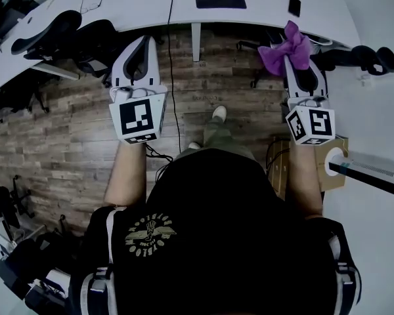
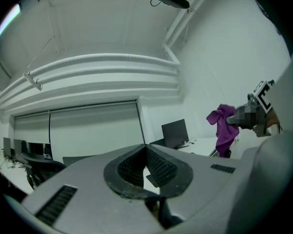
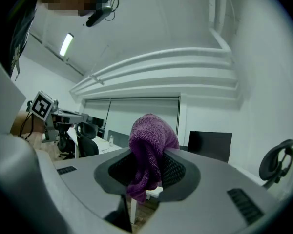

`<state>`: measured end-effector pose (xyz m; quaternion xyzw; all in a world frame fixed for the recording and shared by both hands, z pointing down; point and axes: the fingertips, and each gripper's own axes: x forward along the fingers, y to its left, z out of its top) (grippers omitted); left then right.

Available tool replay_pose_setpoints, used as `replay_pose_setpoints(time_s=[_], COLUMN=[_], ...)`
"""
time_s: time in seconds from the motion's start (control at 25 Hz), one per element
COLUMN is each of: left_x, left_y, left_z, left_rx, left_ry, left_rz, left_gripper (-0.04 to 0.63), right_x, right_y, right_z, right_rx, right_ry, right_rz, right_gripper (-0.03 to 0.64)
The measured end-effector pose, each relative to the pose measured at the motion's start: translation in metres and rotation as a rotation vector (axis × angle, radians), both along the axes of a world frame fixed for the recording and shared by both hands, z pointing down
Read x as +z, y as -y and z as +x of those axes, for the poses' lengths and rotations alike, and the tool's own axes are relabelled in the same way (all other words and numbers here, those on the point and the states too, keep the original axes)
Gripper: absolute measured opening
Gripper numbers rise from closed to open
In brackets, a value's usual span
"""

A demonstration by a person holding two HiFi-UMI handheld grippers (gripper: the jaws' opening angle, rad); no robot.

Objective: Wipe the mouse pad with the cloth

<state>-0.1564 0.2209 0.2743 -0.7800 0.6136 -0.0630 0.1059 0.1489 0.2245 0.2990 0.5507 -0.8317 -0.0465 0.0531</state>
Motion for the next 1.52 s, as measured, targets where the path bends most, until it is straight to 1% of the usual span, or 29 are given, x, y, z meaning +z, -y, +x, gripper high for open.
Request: replay_pose_setpoints(time_s=[0.12, 0.28, 0.4, 0.52, 0.6, 0.8, 0.96, 1.12, 1.24, 1.36, 1.52], left_x=[-0.003, -0.005, -0.008, -0.002, 0.006, 0.015, 0.007, -0.005, -0.002, 0.0, -0.008], left_y=[0.009, 0.023, 0.046, 0.074, 0.08, 0.103, 0.124, 0.15, 0.173, 0.191, 0.21], left_z=[0.003, 0.01, 0.012, 0.011, 0.014, 0.02, 0.029, 0.043, 0.048, 0.054, 0.068], left_rx=[0.012, 0.028, 0.024, 0.021, 0.021, 0.024, 0.014, 0.002, -0.025, -0.055, -0.056], left_ry=[-0.004, -0.005, -0.022, -0.022, -0.026, -0.047, -0.064, -0.045, -0.028, -0.05, -0.093], left_rz=[0.003, -0.012, -0.003, -0.041, -0.062, -0.064, -0.042, -0.027, -0.041, -0.055, -0.049], left_gripper=[0.002, 0.002, 0.002, 0.002, 0.002, 0.002, 0.002, 0.002, 0.002, 0.002, 0.002], right_x=[0.001, 0.003, 0.002, -0.001, 0.003, 0.013, 0.013, 0.003, 0.0, 0.0, -0.005], right_y=[0.007, 0.017, 0.038, 0.067, 0.073, 0.093, 0.115, 0.144, 0.164, 0.18, 0.202], right_z=[0.003, 0.011, 0.02, 0.018, 0.02, 0.025, 0.033, 0.046, 0.054, 0.065, 0.084], right_rx=[0.01, 0.018, 0.022, 0.023, 0.018, 0.01, -0.003, -0.018, -0.029, -0.049, -0.078], right_ry=[0.016, 0.022, 0.027, 0.03, 0.032, 0.045, 0.051, 0.065, 0.067, 0.063, 0.088], right_rz=[-0.008, -0.021, -0.031, -0.035, -0.038, -0.052, -0.061, -0.039, -0.035, -0.047, -0.043], right_gripper=[0.115, 0.115, 0.115, 0.115, 0.115, 0.115, 0.115, 0.115, 0.115, 0.115, 0.115])
